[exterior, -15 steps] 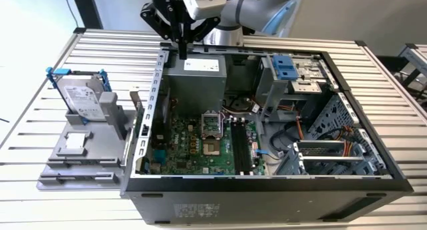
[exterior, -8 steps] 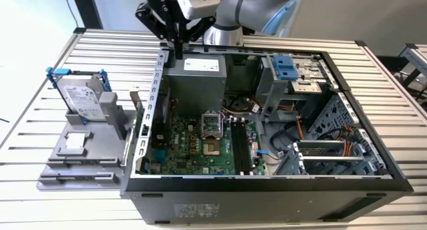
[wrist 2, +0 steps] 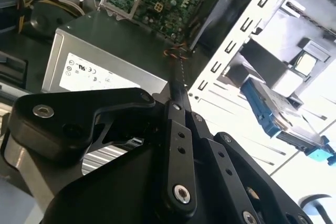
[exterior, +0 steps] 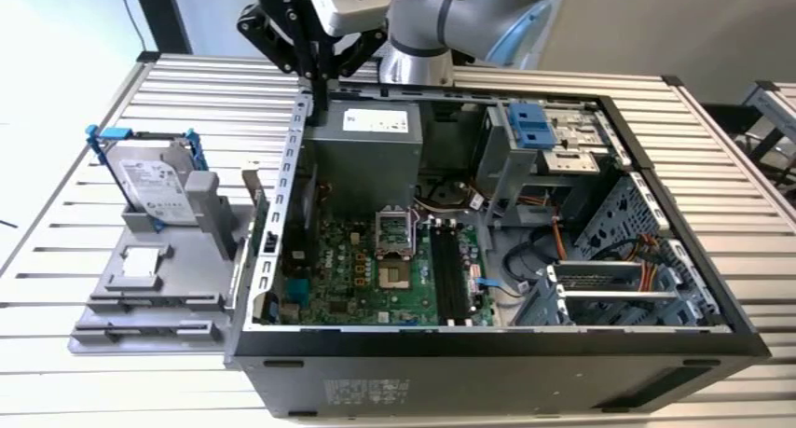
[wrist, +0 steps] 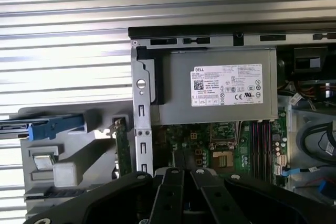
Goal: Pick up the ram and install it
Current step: 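Reach for the ram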
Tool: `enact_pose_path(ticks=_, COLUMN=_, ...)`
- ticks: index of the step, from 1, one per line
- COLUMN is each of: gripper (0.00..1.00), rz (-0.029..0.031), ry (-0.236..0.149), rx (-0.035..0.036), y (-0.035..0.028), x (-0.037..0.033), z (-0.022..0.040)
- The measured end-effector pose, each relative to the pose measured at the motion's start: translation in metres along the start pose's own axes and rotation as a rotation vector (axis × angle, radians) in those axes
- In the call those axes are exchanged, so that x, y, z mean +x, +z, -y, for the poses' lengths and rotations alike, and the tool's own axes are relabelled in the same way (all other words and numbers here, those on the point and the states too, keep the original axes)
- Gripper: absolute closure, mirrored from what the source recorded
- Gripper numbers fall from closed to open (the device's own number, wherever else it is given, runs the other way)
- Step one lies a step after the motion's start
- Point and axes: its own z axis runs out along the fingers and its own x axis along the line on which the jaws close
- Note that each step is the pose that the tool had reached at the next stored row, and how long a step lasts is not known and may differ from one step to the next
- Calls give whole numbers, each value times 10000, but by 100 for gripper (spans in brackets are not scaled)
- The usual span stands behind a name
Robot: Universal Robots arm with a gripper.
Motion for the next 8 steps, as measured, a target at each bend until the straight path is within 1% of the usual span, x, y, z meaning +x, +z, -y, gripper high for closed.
enact_pose_path(ticks=8, gripper=100, rz=-5, ry=0, rx=0, y=-3, x=149, z=10)
